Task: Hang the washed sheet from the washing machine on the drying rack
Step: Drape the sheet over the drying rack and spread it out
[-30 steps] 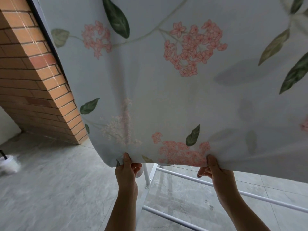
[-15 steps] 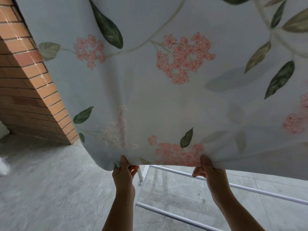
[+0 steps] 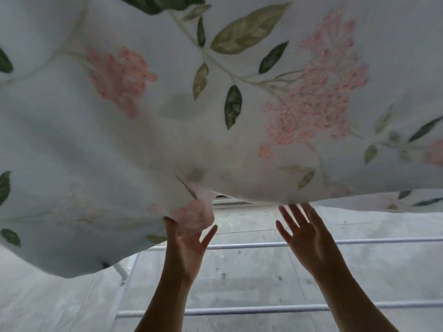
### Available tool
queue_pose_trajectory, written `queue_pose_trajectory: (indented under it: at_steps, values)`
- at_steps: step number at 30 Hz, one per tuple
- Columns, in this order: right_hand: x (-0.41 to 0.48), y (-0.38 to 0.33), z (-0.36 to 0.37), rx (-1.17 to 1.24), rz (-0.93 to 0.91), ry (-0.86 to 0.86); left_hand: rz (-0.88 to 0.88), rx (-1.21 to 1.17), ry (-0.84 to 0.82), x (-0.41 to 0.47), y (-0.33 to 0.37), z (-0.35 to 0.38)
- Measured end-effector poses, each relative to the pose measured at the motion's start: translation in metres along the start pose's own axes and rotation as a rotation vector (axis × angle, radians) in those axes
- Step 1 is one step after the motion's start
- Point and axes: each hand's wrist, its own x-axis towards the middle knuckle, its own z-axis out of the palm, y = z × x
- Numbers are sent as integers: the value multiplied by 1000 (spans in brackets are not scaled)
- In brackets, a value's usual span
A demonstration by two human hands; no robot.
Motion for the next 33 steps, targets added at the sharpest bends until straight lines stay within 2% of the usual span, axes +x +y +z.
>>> queue_pose_trajectory:
  at_steps: [2, 5, 9, 15, 18, 22, 27, 33]
  values:
    - [-1, -21, -12, 49, -35, 83, -92, 12, -90, 4, -19, 14]
    - [4, -49, -21, 55, -70, 130, -169, 164, -203, 4, -46, 28]
    - [10, -83, -22, 20, -125, 165, -168, 213, -229, 6, -64, 53]
    - [-1, -85, -38, -165, -161, 243, -107, 11, -131, 19, -71, 84]
    - [-8, -82, -45, -199, -169, 265, -85, -50, 1, 22, -73, 94]
    - [-12, -81, -51, -238, -180, 281, -49, 28, 142, 22, -77, 101]
    - [-16, -71, -62, -323, -196, 281, -25, 127, 252, 22, -81, 98]
    - [-18, -59, -63, -334, -196, 292, 7, 137, 339, 22, -82, 96]
